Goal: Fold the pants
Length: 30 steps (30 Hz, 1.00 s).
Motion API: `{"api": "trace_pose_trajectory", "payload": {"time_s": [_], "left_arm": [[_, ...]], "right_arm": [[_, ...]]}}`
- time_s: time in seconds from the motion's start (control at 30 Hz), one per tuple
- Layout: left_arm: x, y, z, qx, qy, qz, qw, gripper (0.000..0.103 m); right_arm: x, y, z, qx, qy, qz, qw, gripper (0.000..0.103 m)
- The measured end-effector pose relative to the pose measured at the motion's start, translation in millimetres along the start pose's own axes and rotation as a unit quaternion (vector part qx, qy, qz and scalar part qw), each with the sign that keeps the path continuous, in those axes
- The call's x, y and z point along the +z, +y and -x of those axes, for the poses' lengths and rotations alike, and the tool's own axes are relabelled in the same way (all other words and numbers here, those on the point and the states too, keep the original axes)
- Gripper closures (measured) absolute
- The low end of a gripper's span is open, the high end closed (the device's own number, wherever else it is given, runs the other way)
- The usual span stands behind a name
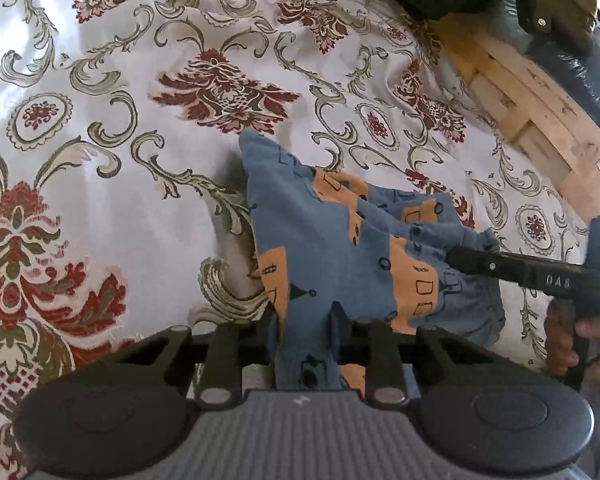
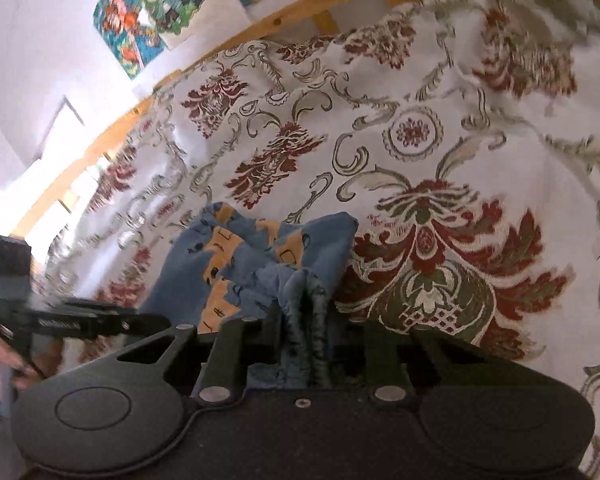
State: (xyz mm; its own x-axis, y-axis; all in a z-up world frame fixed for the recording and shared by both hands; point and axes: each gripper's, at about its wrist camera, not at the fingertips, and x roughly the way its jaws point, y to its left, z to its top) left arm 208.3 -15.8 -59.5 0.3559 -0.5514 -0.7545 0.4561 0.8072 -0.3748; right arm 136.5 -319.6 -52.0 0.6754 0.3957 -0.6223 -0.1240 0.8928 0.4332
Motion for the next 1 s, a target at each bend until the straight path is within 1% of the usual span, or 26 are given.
{"api": "trace_pose_trajectory", "payload": {"time_s": [0.1,0.23,0.3,0.37,0.43,0.5,0.53,0.6,0.7,0.77,0.83,0.93,1.0], "left_arm": [[-2.6,-4.3,1.6,0.013,-0.003,0.003,0.9999,0.078],[-9.1,-19.3,8.3,0.045,-0.018,-0.009,0.9988,0.083],[-11.6,-25.8,14.6,0.057,-0.03,-0.013,0.9979,0.084],[-11.2,-29.4,22.5,0.062,-0.044,-0.014,0.997,0.085],[-5.9,-30.7,30.3,0.065,-0.058,-0.021,0.996,0.085],[7.3,-27.6,35.8,0.069,-0.075,-0.019,0.9947,0.085],[16.1,-22.5,37.5,0.07,-0.083,-0.012,0.994,0.085],[31.8,-9.7,40.6,0.072,-0.094,0.006,0.9929,0.085],[45.8,11.9,41.8,0.072,-0.103,0.034,0.9915,0.085],[49.2,26.4,38.7,0.069,-0.101,0.051,0.9912,0.085],[48.8,40.6,32.1,0.061,-0.09,0.068,0.9917,0.085],[45.0,57.4,18.2,0.053,-0.069,0.086,0.9926,0.085],[42.8,64.1,12.2,0.051,-0.061,0.088,0.993,0.085]], "right_arm": [[-6.3,24.6,0.8,-0.048,-0.01,0.055,0.997,0.084],[-16.2,56.1,2.5,-0.099,-0.028,0.129,0.986,0.085],[-20.2,68.6,4.2,-0.114,-0.04,0.166,0.979,0.085],[-20.7,77.0,5.9,-0.12,-0.053,0.188,0.973,0.085],[-15.5,79.1,6.8,-0.118,-0.064,0.191,0.972,0.085],[-2.4,80.6,1.7,-0.109,-0.067,0.194,0.973,0.086],[6.4,81.1,-2.6,-0.104,-0.069,0.193,0.973,0.086],[27.7,79.3,-14.0,-0.085,-0.061,0.182,0.978,0.086],[56.1,74.2,-33.0,-0.061,-0.046,0.168,0.983,0.086],[70.8,70.8,-49.3,-0.049,-0.026,0.16,0.986,0.086],[76.1,66.5,-63.5,-0.044,-0.005,0.155,0.987,0.086],[74.6,57.6,-82.4,-0.045,0.024,0.142,0.989,0.086],[69.6,52.6,-88.3,-0.046,0.031,0.131,0.99,0.086]]}}
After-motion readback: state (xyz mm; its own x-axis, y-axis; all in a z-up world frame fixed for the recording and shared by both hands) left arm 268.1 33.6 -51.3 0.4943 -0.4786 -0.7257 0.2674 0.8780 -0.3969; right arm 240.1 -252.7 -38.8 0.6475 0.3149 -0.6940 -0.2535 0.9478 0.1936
